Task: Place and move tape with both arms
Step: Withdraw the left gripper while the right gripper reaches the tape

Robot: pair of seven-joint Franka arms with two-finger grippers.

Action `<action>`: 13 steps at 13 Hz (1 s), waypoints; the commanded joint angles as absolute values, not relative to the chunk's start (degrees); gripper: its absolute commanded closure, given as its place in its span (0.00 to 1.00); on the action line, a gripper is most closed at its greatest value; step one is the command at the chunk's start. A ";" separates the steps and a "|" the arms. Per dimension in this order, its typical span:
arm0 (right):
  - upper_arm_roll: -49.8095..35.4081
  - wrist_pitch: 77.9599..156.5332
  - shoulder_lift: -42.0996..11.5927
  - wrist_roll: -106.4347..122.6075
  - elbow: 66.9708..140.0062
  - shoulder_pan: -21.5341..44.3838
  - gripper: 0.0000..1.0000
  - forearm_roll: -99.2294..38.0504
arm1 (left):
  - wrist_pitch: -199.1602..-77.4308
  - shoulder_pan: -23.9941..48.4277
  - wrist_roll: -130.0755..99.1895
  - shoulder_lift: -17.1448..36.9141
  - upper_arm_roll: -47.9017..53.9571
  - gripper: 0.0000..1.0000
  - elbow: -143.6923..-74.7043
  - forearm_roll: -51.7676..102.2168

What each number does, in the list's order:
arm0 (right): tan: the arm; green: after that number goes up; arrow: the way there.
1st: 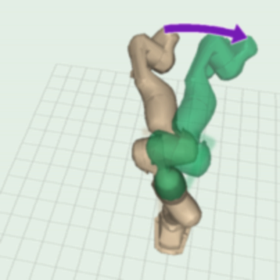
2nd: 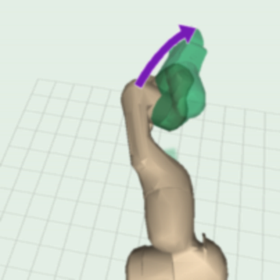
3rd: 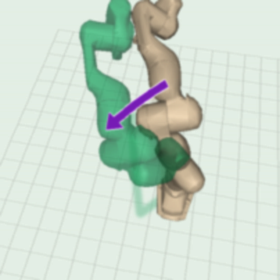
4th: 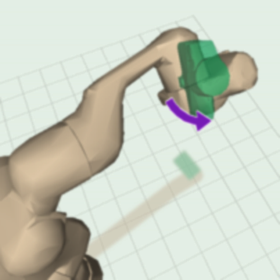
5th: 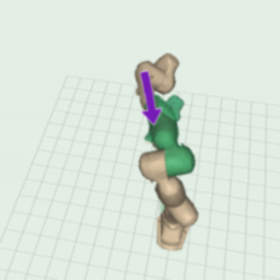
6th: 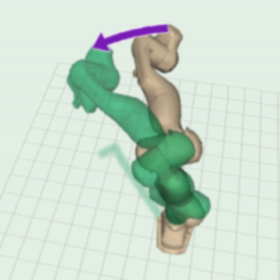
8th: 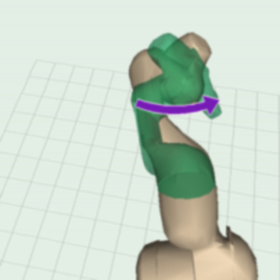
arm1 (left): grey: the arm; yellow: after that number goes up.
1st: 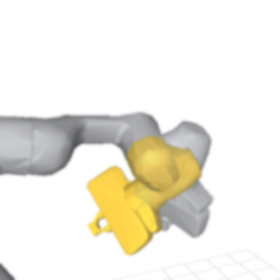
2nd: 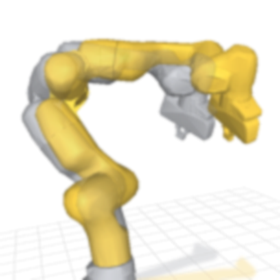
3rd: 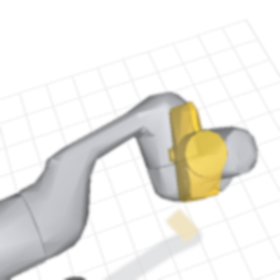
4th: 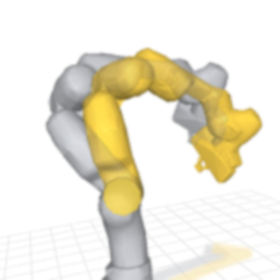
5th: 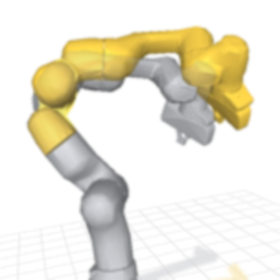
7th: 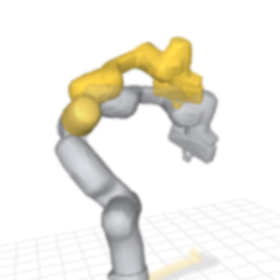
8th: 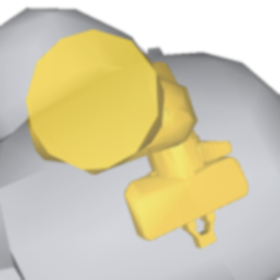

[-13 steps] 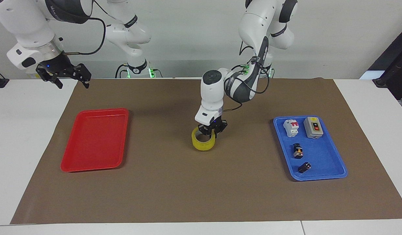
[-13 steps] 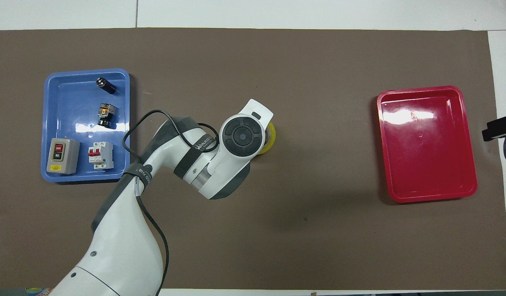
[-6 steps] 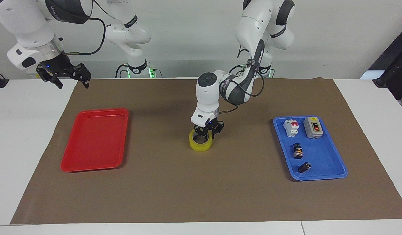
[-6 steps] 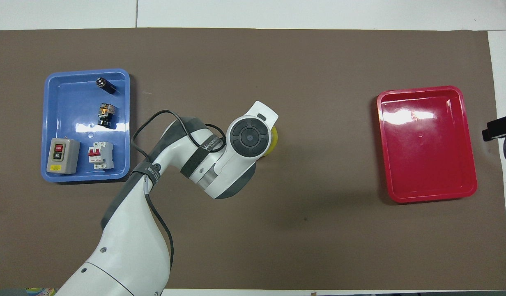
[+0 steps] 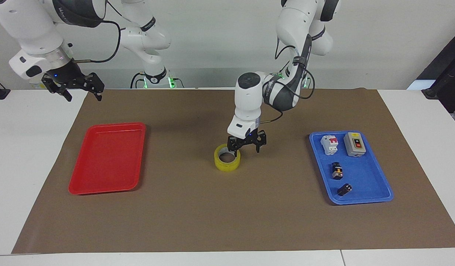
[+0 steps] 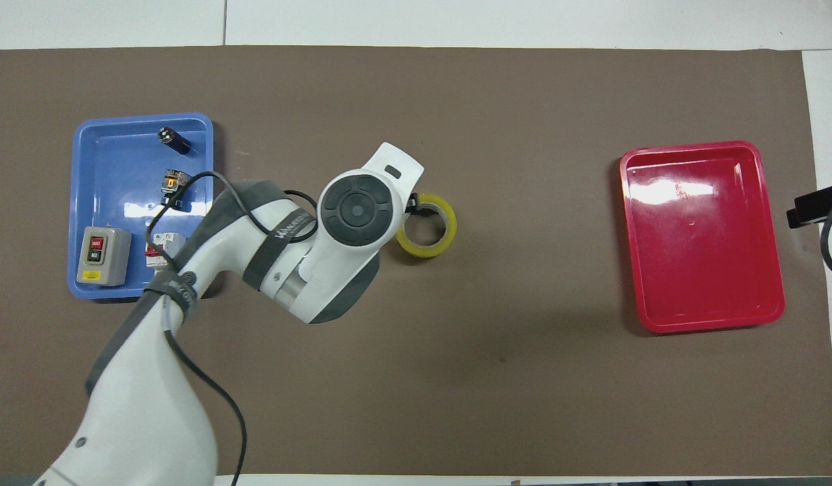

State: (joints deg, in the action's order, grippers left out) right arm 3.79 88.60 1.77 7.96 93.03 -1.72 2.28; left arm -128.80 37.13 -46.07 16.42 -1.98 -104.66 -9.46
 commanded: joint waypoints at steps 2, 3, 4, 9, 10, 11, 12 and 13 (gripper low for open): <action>2.11 91.14 0.89 0.68 93.87 6.20 0.00 0.79 | -123.06 29.03 -33.70 6.43 -1.58 0.00 -110.83 -9.76; 2.11 93.40 -0.77 -4.52 93.26 8.94 0.00 0.09 | -121.83 26.65 -30.62 4.94 -1.50 0.00 -110.83 -7.84; 2.11 96.82 -3.92 -8.75 92.73 12.27 0.00 -0.61 | -119.55 23.41 -25.89 3.44 -1.58 0.00 -110.83 -5.47; 2.11 117.57 -17.56 -25.11 93.25 23.89 0.00 -0.79 | -109.36 10.65 -6.53 -2.88 -2.11 0.00 -109.43 -0.27; 2.11 119.60 -19.58 -26.88 92.73 25.21 0.00 -0.62 | -106.46 9.16 -4.59 -3.77 -2.28 0.00 -108.38 -0.26; 2.20 121.79 -22.21 -27.59 92.64 26.70 0.00 -0.01 | -103.74 7.66 -3.79 -4.04 -2.37 0.00 -106.45 -0.18; 2.20 124.43 -24.41 -29.16 92.90 28.46 0.00 -0.09 | -100.75 6.34 -3.52 -3.87 -2.46 0.00 -103.83 -0.09; 2.20 125.32 -25.48 -30.66 93.34 29.69 0.00 0.00 | -97.42 4.85 -2.91 -3.52 -2.55 0.00 -100.84 1.13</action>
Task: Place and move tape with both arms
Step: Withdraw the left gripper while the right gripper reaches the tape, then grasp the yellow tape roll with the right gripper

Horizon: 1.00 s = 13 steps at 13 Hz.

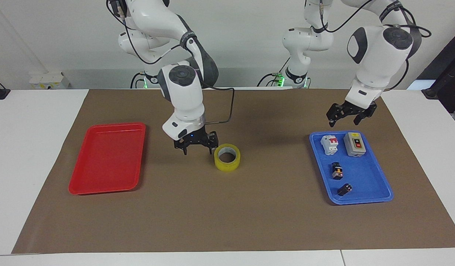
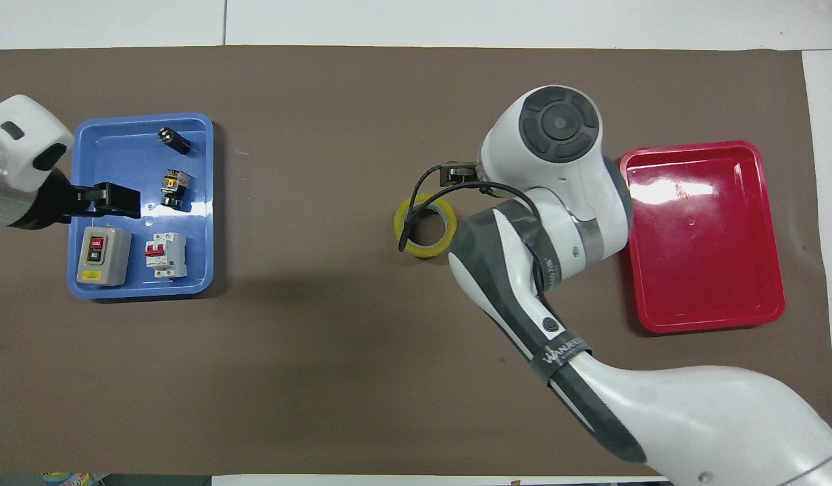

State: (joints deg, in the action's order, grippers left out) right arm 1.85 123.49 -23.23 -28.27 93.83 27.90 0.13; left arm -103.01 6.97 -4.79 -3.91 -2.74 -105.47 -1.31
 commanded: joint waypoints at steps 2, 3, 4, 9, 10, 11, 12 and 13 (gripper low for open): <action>2.11 126.47 -25.75 -30.67 95.17 30.67 0.00 0.18 | -92.92 2.47 0.60 -3.34 -2.55 0.00 -96.61 3.25; 2.11 128.48 -25.32 -30.50 97.45 30.67 0.00 0.18 | -90.90 1.85 1.40 -3.43 -2.55 0.00 -95.20 3.25; 2.11 130.93 -24.62 -30.41 100.08 30.67 0.00 0.18 | -89.31 1.76 2.10 -3.43 -2.55 0.00 -94.05 3.25; 2.11 134.47 -23.38 -30.50 105.20 31.02 0.15 0.18 | -85.08 1.58 2.37 -4.74 -2.64 0.00 -94.48 3.25; 2.02 134.39 -23.12 -30.50 105.38 31.55 0.22 0.09 | -84.99 1.50 2.37 -4.83 -2.64 0.00 -94.57 3.25; 2.02 134.47 -22.94 -30.50 106.08 31.55 0.31 0.09 | -85.43 1.49 2.46 -4.92 -2.64 0.00 -94.57 3.25; 2.02 134.47 -22.94 -30.50 106.26 31.47 0.50 0.09 | -85.17 1.58 2.46 -4.66 -2.64 0.00 -94.14 3.25; 2.02 134.39 -22.94 -30.50 106.26 31.46 0.66 0.00 | -85.17 1.76 2.37 -4.31 -2.55 0.00 -93.61 3.16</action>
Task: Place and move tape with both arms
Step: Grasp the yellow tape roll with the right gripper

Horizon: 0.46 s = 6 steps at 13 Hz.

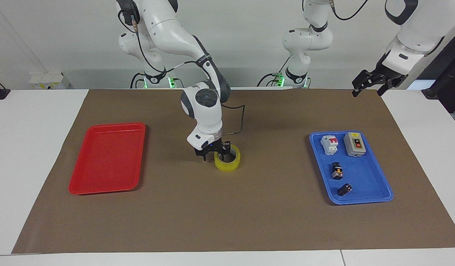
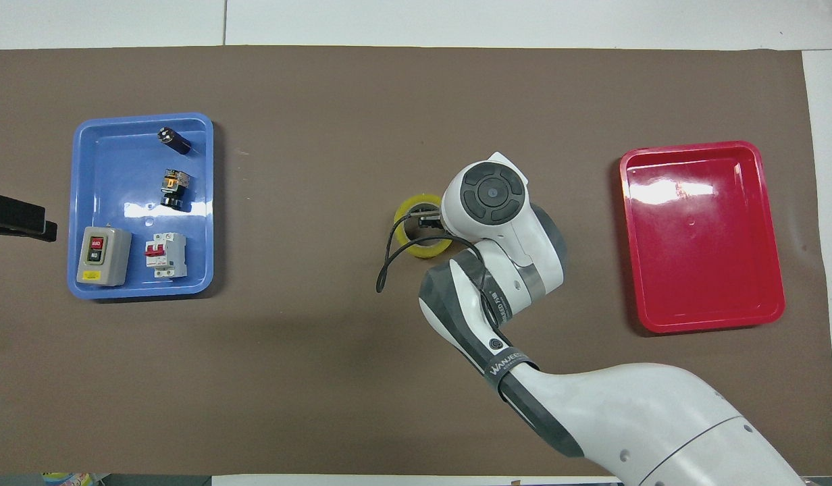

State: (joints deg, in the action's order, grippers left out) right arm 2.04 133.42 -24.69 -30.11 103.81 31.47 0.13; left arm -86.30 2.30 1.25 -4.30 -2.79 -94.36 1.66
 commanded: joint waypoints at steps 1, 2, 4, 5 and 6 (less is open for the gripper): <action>2.02 134.30 -22.94 -30.67 106.26 31.46 0.82 -0.09 | -85.08 1.93 2.37 -3.70 -2.55 0.00 -92.73 2.73; 2.02 134.30 -22.94 -30.76 106.26 31.46 0.92 -0.35 | -84.56 2.11 2.29 -2.65 -2.55 0.00 -91.33 2.46; 2.02 133.43 -22.85 -30.50 106.00 31.47 1.00 -0.35 | -82.10 1.85 2.37 0.07 -2.55 0.00 -87.56 2.46; 2.11 131.42 -22.85 -29.98 105.13 31.03 1.00 0.08 | -82.00 1.76 2.37 0.44 -2.55 0.00 -86.84 2.55; 2.37 127.92 -23.03 -27.62 102.51 30.16 1.00 0.35 | -82.00 1.67 2.55 0.18 -2.55 0.00 -87.18 3.07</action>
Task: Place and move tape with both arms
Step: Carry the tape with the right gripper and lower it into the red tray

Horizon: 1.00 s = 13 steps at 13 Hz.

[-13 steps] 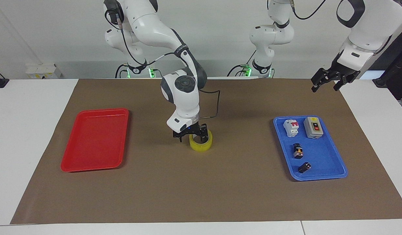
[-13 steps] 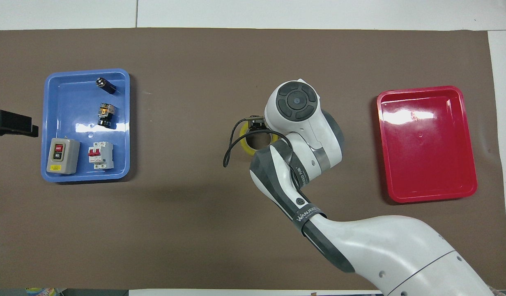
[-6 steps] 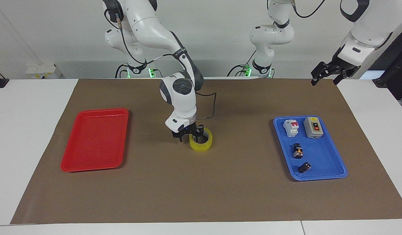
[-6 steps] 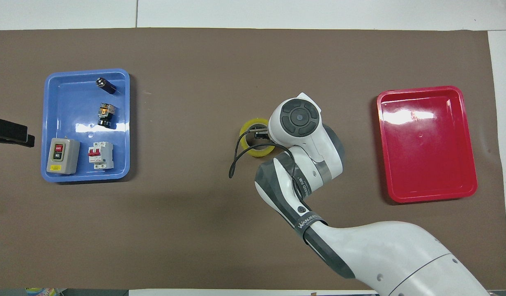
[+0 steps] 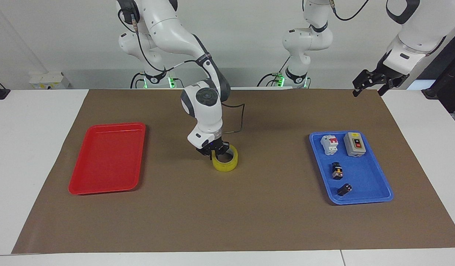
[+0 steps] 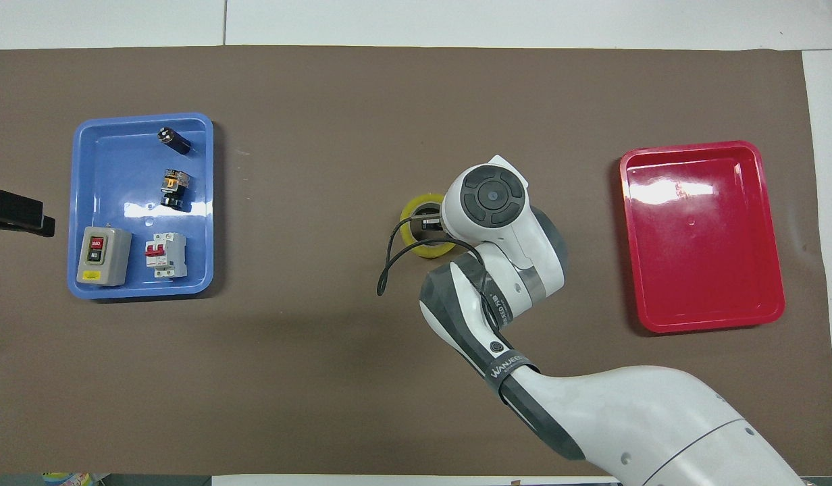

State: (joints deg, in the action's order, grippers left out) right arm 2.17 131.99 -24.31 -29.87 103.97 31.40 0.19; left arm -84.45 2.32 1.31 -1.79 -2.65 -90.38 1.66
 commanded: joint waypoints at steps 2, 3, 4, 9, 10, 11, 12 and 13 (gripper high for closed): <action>2.55 119.40 -22.59 -19.73 96.53 24.21 1.00 0.35 | -82.18 1.58 3.07 -0.79 -2.55 0.00 -88.94 3.16; 2.46 115.61 -20.59 -15.08 95.55 20.60 1.00 0.26 | -82.18 1.58 3.08 -0.96 -2.55 0.00 -89.12 3.16; 2.46 113.31 -18.39 -9.64 96.15 17.09 1.00 0.09 | -82.00 1.58 3.34 -1.23 -2.55 0.00 -89.47 3.08; 2.46 106.52 -13.54 17.35 99.57 -1.45 1.00 0.00 | -83.67 2.20 3.51 -2.11 -2.55 0.00 -90.79 2.64; 2.46 107.83 -13.10 22.19 101.41 -4.89 1.00 0.00 | -83.85 2.20 3.69 -2.11 -2.55 0.00 -90.79 2.64; 2.55 110.63 -12.31 26.06 103.86 -7.10 1.00 0.00 | -84.02 2.20 4.91 -2.02 -2.55 0.00 -90.79 2.55; 2.55 114.48 -11.43 29.24 107.19 -8.95 1.00 0.00 | -84.02 2.20 6.14 -2.11 -2.55 0.00 -90.79 2.55; 2.64 120.00 -10.38 32.23 111.84 -10.79 1.00 0.00 | -83.85 2.20 6.76 -2.11 -2.64 0.00 -90.70 2.55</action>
